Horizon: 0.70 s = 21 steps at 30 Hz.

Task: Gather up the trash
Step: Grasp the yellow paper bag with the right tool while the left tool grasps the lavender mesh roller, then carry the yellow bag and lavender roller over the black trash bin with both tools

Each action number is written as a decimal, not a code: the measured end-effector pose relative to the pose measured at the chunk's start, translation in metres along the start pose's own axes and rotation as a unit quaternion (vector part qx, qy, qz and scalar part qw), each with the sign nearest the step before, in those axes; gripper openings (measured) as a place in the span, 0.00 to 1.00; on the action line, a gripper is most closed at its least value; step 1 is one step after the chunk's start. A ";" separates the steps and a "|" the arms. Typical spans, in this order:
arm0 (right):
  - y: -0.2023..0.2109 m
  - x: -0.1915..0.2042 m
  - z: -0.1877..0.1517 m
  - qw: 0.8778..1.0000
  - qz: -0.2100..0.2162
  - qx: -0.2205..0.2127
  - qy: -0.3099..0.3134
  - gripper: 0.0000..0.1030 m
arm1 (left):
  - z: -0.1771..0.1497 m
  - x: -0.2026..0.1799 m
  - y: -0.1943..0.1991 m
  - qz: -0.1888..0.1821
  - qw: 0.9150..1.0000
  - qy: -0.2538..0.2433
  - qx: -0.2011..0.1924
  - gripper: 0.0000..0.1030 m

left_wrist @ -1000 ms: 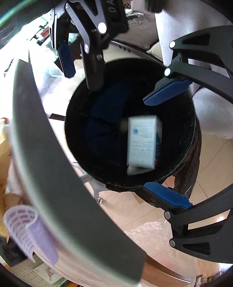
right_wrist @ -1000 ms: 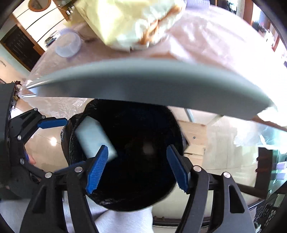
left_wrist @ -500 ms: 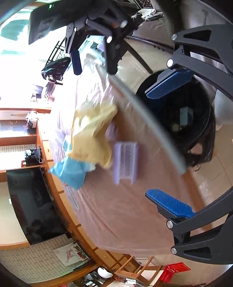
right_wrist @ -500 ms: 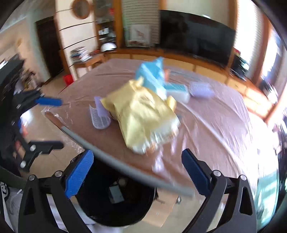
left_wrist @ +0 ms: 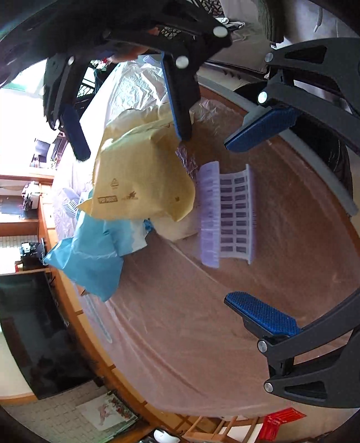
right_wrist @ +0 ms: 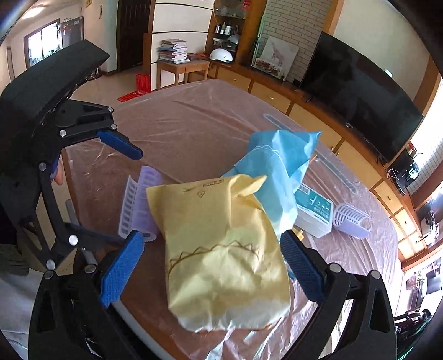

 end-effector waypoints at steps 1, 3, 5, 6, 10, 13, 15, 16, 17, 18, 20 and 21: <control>-0.002 0.000 0.000 1.000 -0.001 0.002 0.002 0.91 | 0.000 0.000 -0.004 0.000 1.000 -0.005 0.004 0.98; -0.008 0.000 -0.001 1.000 -0.004 0.008 0.003 0.88 | 0.001 -0.003 -0.012 0.003 1.000 -0.018 0.012 0.98; -0.010 -0.001 -0.001 1.000 0.003 0.009 -0.001 0.87 | 0.003 -0.006 -0.017 0.004 1.000 -0.026 0.015 0.98; -0.008 -0.001 -0.001 1.000 0.005 0.006 -0.003 0.86 | 0.004 -0.007 -0.020 0.007 0.999 -0.030 0.016 0.98; -0.006 0.001 -0.005 1.000 0.007 -0.002 0.003 0.84 | 0.008 -0.002 -0.029 0.000 1.000 -0.020 0.015 0.95; -0.005 0.007 -0.006 1.000 -0.007 -0.009 0.020 0.88 | 0.011 0.002 -0.030 -0.007 1.000 -0.008 0.007 0.84; -0.008 0.007 -0.007 1.000 -0.007 -0.009 0.022 0.88 | 0.013 0.005 -0.030 -0.006 1.000 -0.006 0.003 0.75; -0.008 0.008 -0.007 1.000 -0.004 -0.009 0.022 0.87 | 0.014 0.009 -0.027 -0.006 1.000 -0.005 0.003 0.70; -0.009 0.008 -0.006 1.000 -0.001 -0.009 0.020 0.82 | 0.014 0.011 -0.027 -0.008 1.000 -0.003 0.004 0.70; -0.009 0.007 -0.005 1.000 0.007 -0.009 0.016 0.76 | 0.015 0.013 -0.027 -0.012 1.000 -0.001 0.003 0.70; -0.010 0.004 -0.005 1.000 0.030 0.001 -0.001 0.62 | 0.014 0.016 -0.026 -0.013 1.000 0.004 0.003 0.69; -0.009 0.002 -0.005 0.999 0.037 0.003 -0.011 0.59 | 0.014 0.016 -0.025 -0.013 1.000 0.005 0.002 0.69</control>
Point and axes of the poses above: each gripper's, at about its wrist camera, not at the fingertips, and y roughly against the way its jaws point, x to its left, z to its top, the point moved 7 cm from there along -y, roughly the way its jaws point, and after that the axes turned 15 degrees about -z, right-handed, at the moved point
